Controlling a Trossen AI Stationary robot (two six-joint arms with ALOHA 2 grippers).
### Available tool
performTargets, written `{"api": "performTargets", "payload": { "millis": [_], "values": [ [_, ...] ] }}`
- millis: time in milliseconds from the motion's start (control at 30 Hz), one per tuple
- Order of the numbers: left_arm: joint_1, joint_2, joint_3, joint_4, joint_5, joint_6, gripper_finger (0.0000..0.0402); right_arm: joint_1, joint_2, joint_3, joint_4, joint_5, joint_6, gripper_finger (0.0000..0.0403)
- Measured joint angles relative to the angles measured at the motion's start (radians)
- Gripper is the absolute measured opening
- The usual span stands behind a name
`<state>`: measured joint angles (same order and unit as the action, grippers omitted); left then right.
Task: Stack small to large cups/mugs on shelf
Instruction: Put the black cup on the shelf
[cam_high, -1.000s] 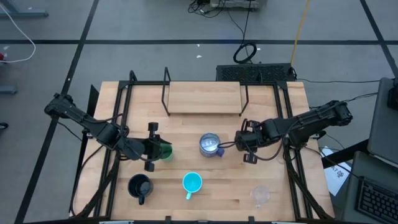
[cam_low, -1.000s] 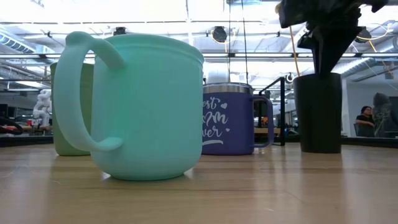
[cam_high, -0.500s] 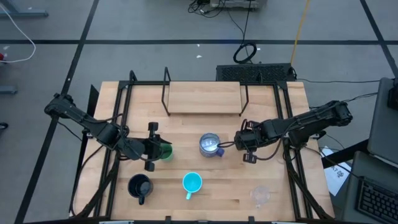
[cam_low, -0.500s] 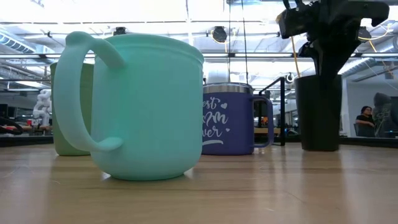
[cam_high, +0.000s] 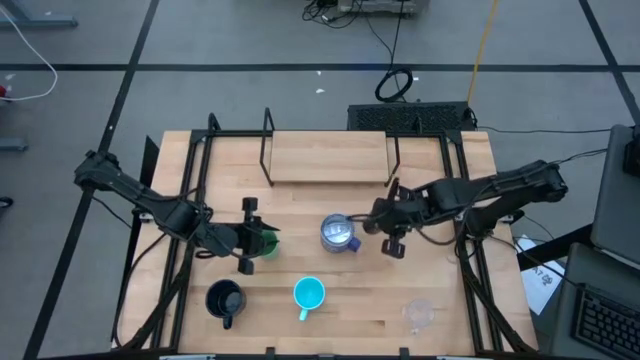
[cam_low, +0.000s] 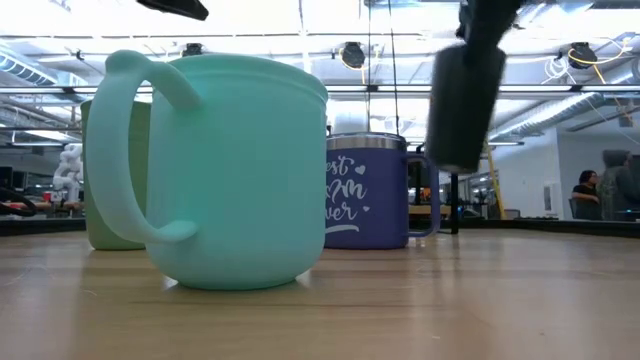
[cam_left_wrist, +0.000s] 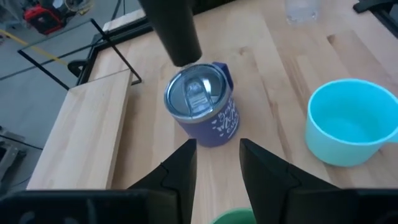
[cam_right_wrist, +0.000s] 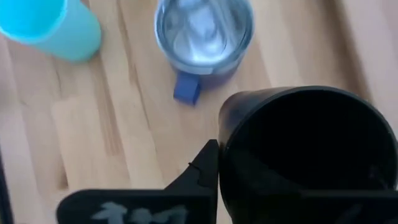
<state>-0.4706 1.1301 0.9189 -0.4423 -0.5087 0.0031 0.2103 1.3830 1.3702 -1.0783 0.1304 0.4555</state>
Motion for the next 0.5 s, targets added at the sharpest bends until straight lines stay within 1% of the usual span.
{"api": "performTargets", "payload": {
  "millis": [200,333,500],
  "values": [
    [0.0,0.0,-0.02,0.047,0.002,0.022,0.0124,-0.046,0.001,0.118,-0.023,0.034,-0.035,0.0002],
    [0.005,0.0,-0.02,0.07,0.002,0.051,0.0124,-0.085,0.002,0.158,-0.025,0.055,-0.078,0.0002],
    [0.02,-0.001,-0.02,0.108,0.001,0.101,0.0124,-0.16,0.002,0.193,-0.016,0.093,-0.157,0.0002]
  ]
}}
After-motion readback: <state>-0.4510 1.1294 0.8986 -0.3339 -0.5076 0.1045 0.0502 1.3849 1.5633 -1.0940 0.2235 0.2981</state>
